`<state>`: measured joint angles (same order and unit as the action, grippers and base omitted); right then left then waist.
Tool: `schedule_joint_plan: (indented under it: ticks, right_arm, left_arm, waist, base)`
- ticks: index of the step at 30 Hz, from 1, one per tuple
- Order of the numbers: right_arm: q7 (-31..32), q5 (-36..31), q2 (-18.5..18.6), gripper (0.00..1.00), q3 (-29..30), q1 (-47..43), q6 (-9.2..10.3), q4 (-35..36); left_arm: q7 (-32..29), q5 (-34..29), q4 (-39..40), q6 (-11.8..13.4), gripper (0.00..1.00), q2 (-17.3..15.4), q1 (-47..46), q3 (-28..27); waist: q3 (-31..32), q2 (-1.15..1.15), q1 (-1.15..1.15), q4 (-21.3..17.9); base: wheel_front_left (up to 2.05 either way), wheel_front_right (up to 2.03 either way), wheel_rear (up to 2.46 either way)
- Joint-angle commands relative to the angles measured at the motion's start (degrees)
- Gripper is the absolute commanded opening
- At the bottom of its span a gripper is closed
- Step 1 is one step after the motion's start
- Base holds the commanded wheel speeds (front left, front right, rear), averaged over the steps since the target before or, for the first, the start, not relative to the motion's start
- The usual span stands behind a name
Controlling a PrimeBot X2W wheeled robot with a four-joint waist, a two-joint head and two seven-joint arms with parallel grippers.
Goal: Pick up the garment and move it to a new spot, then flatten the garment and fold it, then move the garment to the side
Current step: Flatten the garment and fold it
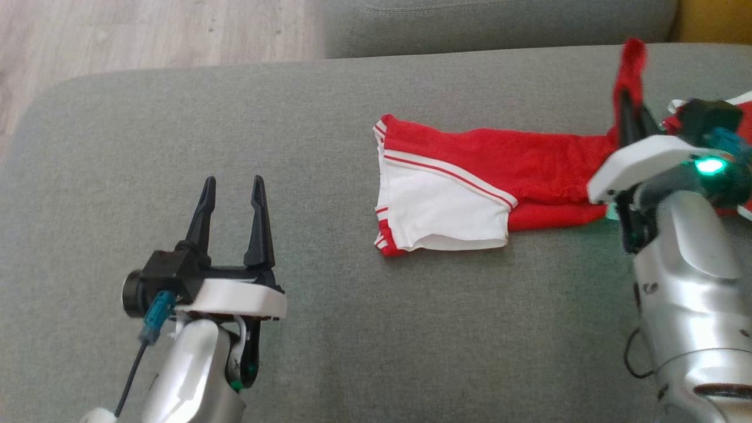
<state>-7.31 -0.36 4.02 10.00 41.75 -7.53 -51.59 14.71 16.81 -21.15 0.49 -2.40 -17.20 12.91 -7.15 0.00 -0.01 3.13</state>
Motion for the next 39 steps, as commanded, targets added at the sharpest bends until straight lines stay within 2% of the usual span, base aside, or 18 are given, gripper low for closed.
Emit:
schedule_joint_plan:
  ticks: [1,6,7,10,18,25,26,27,30,34,39]
  right_arm:
    - [0.15,1.71,-0.91,0.00,-2.88,2.69,0.04,2.58]
    - [1.11,15.61,-1.11,0.00,-17.71,2.16,0.04,5.67]
    - [1.30,19.39,-1.12,0.00,-22.78,1.45,0.04,6.88]
    - [1.30,23.45,-1.12,0.00,-28.51,0.78,0.04,7.65]
    - [0.51,28.82,-1.13,0.00,-38.83,-0.72,0.04,5.01]
    - [0.16,29.62,-1.13,0.00,-42.50,-1.47,0.04,-0.12]
    - [0.34,29.37,-1.13,0.32,-43.28,-1.48,0.04,-0.76]
    - [0.70,29.66,-1.13,1.00,-44.00,-1.65,0.04,-1.10]
    - [0.88,29.20,-1.13,1.00,-46.35,-1.65,0.04,-0.83]
    - [0.19,31.69,-1.13,1.00,-49.91,-1.70,0.04,2.94]
    - [-4.91,31.38,-1.13,1.00,-49.66,0.88,0.04,5.42]
  left_arm:
    - [0.29,0.24,1.68,-0.03,1.00,-0.48,-1.33,-2.10]
    - [0.29,0.34,1.61,-0.17,1.00,-0.48,-1.73,-1.24]
    - [0.29,0.49,1.50,-0.19,1.00,-0.48,-1.84,-0.67]
    - [0.29,0.67,1.33,0.02,1.00,-0.48,-2.06,0.48]
    - [0.29,0.64,0.57,0.05,1.00,-0.48,-3.32,2.91]
    - [0.29,1.48,0.38,0.61,1.00,-0.48,-4.01,4.61]
    - [0.29,1.58,0.36,0.71,1.00,-0.48,-4.04,4.75]
    - [0.29,1.67,0.35,0.79,1.00,-0.48,-4.07,4.87]
    - [0.29,1.77,0.28,0.94,1.00,-0.48,-4.12,4.97]
    - [0.29,0.38,-0.47,0.51,1.00,-0.52,-4.21,5.06]
    - [0.29,0.33,0.20,0.69,1.00,-0.50,-3.98,3.55]
  waist:
    - [0.07,0.00,0.01,0.32]
    - [-0.42,0.00,0.01,1.94]
    - [-0.60,0.00,0.01,2.77]
    - [-1.19,0.00,0.01,4.08]
    - [-2.52,0.00,0.01,7.46]
    - [-3.49,0.00,0.01,9.68]
    - [-3.65,0.00,0.01,9.83]
    - [-3.78,0.00,0.01,9.94]
    - [-4.00,0.00,0.01,9.95]
    - [-3.66,0.00,0.01,9.06]
    - [-2.45,0.00,0.01,6.93]
  base:
    - [0.00,0.00,0.00]
    - [0.00,0.00,0.00]
    - [0.00,0.00,0.00]
    - [0.00,0.00,0.00]
    - [0.00,0.00,0.00]
    - [0.00,0.00,0.00]
    - [0.00,0.00,0.00]
    - [0.00,0.00,0.00]
    - [0.00,0.00,0.00]
    - [0.00,0.00,0.00]
    - [0.00,0.00,0.00]
